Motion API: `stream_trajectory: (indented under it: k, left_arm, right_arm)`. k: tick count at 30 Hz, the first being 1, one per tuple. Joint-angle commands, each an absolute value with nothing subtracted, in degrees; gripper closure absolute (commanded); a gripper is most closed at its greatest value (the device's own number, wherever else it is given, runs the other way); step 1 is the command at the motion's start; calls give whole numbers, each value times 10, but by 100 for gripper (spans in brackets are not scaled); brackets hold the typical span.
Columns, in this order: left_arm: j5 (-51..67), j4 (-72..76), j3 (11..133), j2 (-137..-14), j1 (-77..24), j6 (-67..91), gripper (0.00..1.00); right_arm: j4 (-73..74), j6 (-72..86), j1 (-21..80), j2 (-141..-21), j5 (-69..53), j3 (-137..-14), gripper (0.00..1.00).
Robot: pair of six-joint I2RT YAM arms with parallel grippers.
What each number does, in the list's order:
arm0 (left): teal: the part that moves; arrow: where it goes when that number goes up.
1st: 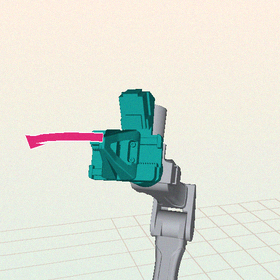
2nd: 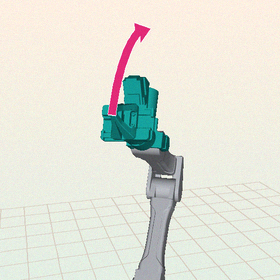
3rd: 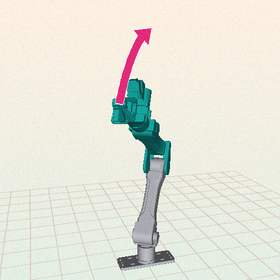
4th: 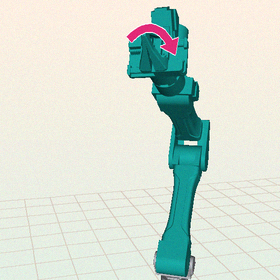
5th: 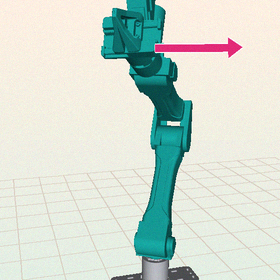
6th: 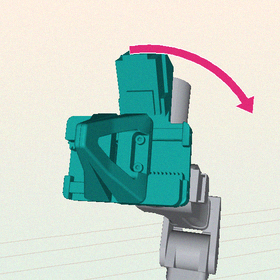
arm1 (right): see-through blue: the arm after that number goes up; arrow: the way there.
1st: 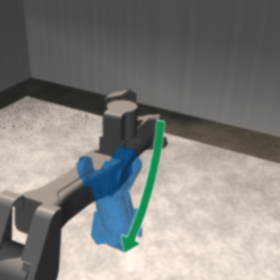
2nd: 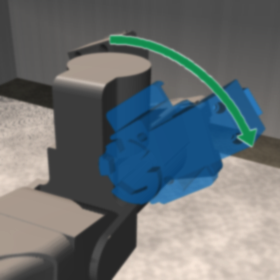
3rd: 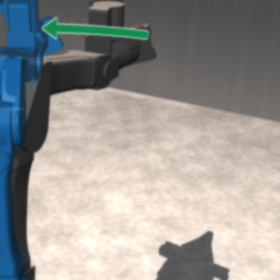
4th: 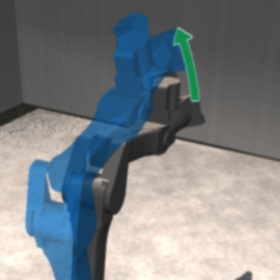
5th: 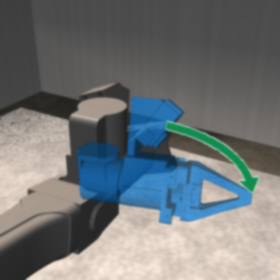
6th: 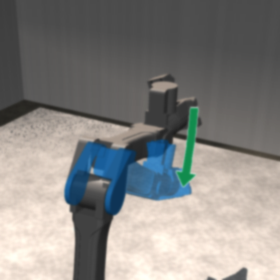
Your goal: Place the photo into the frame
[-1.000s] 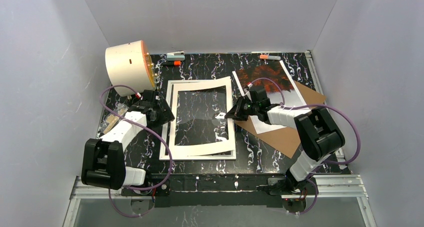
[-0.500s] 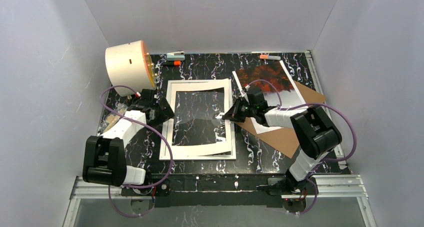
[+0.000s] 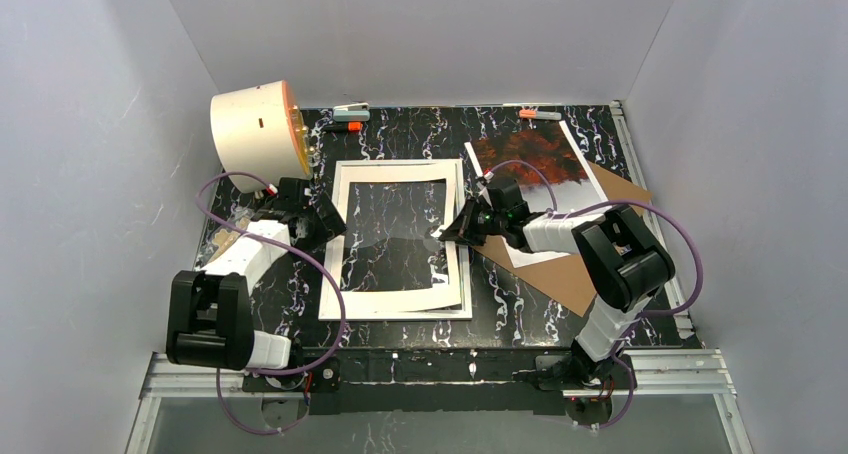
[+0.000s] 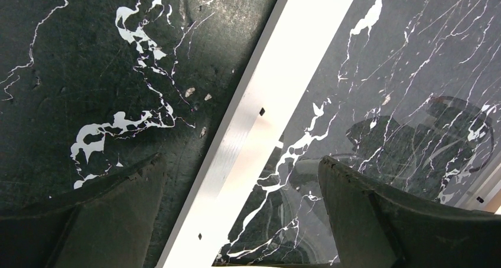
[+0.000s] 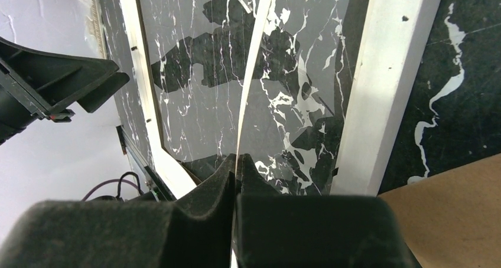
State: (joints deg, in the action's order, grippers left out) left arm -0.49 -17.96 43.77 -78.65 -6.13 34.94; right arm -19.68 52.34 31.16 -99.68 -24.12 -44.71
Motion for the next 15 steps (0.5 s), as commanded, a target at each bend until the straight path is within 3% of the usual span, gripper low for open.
stream_trajectory:
  k: [1,7,15]
  left_arm:
    - [0,-181,434,-794,-55,344,2]
    - [8,-182,438,-797,-50,342,2]
    - [9,-201,466,-789,-47,340,2]
  right_arm:
    - [-202,515,315,-998,-240,-468,89]
    - [-120,512,314,-998,-227,-506,73]
    - [-47,500,315,-973,-199,-524,30]
